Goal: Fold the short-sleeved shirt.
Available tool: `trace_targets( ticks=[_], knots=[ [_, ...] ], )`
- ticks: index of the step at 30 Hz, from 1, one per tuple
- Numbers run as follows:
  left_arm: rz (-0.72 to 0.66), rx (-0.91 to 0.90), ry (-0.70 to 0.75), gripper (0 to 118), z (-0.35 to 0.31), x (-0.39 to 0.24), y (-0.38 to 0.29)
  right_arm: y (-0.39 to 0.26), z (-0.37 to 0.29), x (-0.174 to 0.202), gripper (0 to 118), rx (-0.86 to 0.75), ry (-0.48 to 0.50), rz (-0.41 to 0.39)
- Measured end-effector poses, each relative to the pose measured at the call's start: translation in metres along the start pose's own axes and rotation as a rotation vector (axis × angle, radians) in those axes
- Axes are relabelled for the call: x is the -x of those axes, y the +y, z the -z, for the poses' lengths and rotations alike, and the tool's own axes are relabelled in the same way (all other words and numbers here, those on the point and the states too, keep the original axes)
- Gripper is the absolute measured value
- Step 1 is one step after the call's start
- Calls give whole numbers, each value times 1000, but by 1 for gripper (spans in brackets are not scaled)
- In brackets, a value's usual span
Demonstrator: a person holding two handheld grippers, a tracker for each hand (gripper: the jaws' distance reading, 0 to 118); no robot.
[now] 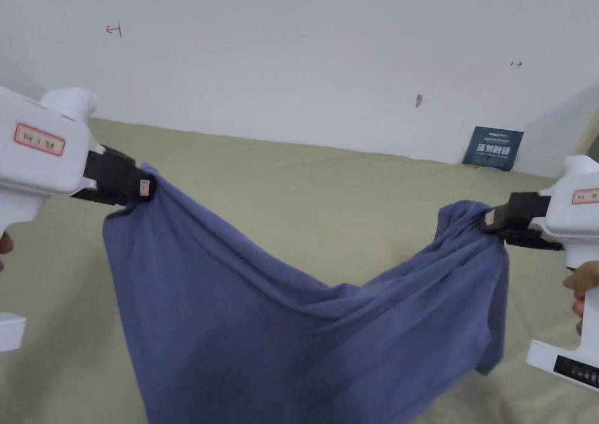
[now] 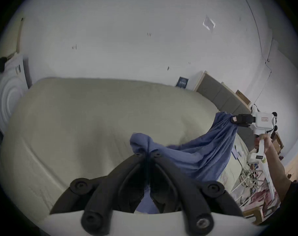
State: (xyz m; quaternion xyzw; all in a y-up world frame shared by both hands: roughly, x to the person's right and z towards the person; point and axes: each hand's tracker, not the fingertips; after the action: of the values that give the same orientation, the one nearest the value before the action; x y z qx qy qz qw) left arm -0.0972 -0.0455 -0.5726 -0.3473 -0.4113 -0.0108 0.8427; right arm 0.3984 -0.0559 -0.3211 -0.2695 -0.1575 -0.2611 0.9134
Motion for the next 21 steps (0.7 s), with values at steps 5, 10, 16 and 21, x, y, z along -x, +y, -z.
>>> trace_targets(
  ticks=[5, 10, 16, 21],
  knots=[
    [32, -39, 56, 3, -22, 3, 40, 38, 1, 13, 4, -85, 8, -28],
    [47, -96, 119, 3, -48, 20, 74, 78, -5, 18, 4, -162, 30, -42],
    [21, -134, 132, 3, -53, 52, 100, 115, -7, 18, 4, -230, 38, -41],
    [0, -155, 128, 3, -40, 61, 105, 132, 2, 24, 4, -257, 26, -77]
  ],
)
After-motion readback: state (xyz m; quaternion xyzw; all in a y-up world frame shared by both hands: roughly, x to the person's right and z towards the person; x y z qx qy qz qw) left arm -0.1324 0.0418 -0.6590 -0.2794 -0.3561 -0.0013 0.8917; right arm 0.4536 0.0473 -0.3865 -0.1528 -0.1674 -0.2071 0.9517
